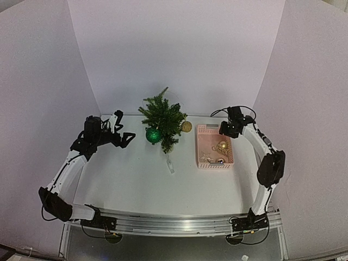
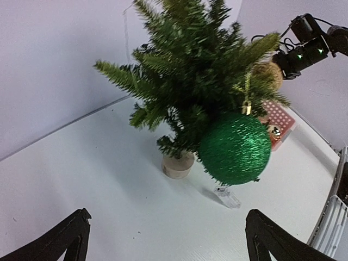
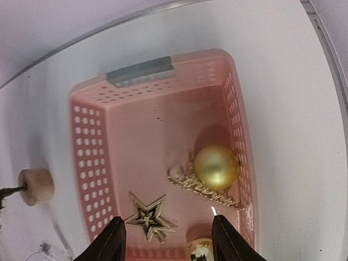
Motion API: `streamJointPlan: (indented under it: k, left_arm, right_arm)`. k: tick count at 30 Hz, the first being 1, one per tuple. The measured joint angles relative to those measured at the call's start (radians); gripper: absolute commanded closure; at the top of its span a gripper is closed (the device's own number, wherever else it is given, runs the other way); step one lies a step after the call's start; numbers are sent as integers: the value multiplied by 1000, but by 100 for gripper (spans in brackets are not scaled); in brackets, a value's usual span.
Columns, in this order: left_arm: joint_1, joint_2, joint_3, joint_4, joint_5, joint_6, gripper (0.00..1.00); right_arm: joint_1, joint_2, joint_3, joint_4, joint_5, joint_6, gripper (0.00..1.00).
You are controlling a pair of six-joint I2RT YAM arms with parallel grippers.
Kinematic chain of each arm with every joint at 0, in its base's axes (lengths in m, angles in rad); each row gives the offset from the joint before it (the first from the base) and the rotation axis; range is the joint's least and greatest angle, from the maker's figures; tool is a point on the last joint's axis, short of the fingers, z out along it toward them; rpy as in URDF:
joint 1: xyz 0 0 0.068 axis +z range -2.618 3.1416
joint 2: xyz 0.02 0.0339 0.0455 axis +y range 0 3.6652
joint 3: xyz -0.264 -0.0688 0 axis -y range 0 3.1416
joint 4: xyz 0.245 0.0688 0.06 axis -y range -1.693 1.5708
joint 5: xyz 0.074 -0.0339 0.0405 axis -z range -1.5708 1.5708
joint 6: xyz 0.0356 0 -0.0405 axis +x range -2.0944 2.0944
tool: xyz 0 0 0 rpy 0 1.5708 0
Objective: Decorate the small christmas tree
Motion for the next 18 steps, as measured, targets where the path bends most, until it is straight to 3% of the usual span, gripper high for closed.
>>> streamJointPlan:
  k: [7, 14, 18]
  left_arm:
    - [21, 7, -118, 92, -92, -54, 0]
    - [36, 57, -128, 177, -131, -55, 0]
    - [41, 107, -131, 232, -135, -58, 0]
  right_arm:
    - [-12, 201, 136, -94, 4, 3, 45]
    - [-11, 222, 200, -328, -112, -90, 35]
    - [-10, 230, 189, -451, -127, -124, 35]
